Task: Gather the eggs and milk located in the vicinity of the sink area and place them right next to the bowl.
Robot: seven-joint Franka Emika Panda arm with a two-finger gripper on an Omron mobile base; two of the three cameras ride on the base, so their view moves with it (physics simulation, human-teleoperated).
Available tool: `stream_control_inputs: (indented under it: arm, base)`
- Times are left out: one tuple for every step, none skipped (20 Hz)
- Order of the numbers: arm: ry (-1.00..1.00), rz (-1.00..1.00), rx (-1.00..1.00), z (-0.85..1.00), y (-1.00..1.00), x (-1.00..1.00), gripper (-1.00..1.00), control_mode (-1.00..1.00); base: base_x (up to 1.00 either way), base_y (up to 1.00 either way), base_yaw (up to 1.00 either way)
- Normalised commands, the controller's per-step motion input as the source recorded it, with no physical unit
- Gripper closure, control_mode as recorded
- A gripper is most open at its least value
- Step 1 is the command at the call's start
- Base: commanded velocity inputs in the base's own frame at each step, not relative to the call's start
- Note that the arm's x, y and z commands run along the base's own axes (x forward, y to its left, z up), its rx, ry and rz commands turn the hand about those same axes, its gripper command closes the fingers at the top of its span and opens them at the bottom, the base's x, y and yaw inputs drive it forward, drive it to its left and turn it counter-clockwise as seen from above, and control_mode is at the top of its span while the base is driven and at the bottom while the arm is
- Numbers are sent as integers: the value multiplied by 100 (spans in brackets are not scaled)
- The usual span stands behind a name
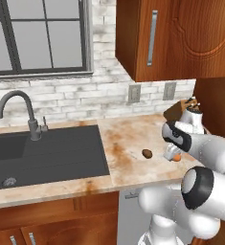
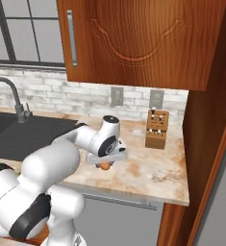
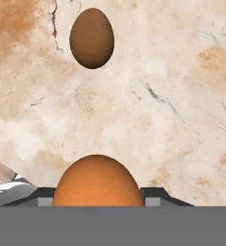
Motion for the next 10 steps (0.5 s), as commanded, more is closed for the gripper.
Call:
stream_control_inputs:
  arm:
    - [-28, 0, -4, 100, 33, -12, 100, -100]
    - [-24, 0, -3, 100, 40, 0, 100, -100]
    - [-16, 0, -3, 100, 46, 0, 100, -100]
    - [-14, 0, -3, 100, 49, 0, 100, -100]
    - [-12, 0, -3, 100, 51, 0, 100, -100]
    - [-11, 0, -3, 100, 50, 0, 100, -100]
    - [-9, 0, -3, 100, 47, 0, 100, -100]
    - [-7, -1, -3, 100, 44, -2, 100, -100]
    - [-7, -1, -3, 100, 46, -2, 100, -100]
    - [-5, -1, -3, 100, 47, -1, 100, -100]
  base:
    - [0, 0, 0]
    - [0, 0, 0]
    - [0, 0, 0]
    - [0, 0, 0]
    - [0, 0, 0]
    - [0, 0, 0]
    - [0, 0, 0]
    - [0, 0, 0]
    - [0, 0, 0]
    - [0, 0, 0]
